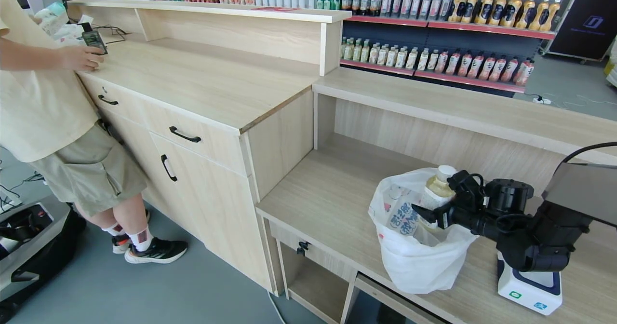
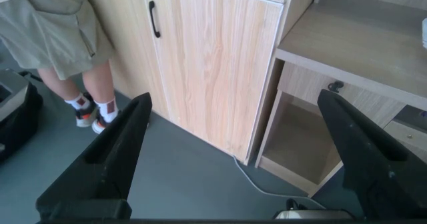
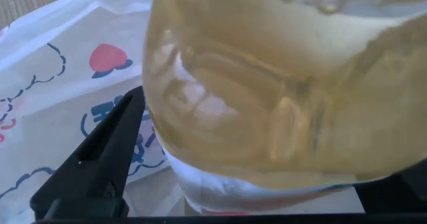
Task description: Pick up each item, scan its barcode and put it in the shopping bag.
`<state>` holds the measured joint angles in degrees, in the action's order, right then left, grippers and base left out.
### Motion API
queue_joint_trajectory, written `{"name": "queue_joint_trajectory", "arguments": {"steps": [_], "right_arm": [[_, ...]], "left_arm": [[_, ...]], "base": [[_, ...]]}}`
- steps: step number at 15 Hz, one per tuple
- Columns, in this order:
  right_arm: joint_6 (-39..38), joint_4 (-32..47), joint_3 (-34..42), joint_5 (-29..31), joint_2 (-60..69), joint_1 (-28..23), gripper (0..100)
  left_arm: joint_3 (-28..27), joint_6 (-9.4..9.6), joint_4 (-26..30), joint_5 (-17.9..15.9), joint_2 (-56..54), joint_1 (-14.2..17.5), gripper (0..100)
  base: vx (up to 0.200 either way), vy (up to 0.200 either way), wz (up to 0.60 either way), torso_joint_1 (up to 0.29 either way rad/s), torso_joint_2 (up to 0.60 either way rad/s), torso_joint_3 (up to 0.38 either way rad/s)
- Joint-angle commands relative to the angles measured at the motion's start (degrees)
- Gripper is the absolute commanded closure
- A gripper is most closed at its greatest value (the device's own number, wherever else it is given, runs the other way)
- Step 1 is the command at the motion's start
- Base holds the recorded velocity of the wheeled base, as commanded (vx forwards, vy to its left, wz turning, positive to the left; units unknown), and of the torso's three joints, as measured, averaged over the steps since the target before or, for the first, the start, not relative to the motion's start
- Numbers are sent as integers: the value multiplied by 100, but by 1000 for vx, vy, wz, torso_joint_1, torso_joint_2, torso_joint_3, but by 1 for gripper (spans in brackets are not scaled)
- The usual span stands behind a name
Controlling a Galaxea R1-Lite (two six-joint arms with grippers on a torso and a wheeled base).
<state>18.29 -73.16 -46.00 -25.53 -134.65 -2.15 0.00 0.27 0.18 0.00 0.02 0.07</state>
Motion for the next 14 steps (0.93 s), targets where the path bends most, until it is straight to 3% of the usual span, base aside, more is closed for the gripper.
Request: {"name": "queue_joint_trajectory", "arguments": {"steps": [1,5,9,11,14], "right_arm": [[-18,126,117,13,553,83,0],[114,1040,1066,74,2698,48,0],[457,2578,1506,232,4491,-717,0],[1072,3694,1506,566,5387,-1877,0],[1292,4239,1506,1041,5695,-3398,0]], "left_arm": [[0,0,-1,0,-2,1,0],[0,0,-1,0,-2,1,0],[0,0,-1,0,-2,1,0],[0,0,-1,0,-2,1,0],[0,0,-1,0,-2,1,0]], "base": [[0,0,0,0,0,0],[0,0,0,0,0,0],[0,0,0,0,0,0],[0,0,-600,5,0,0],[0,0,-600,4,2,1]]}}
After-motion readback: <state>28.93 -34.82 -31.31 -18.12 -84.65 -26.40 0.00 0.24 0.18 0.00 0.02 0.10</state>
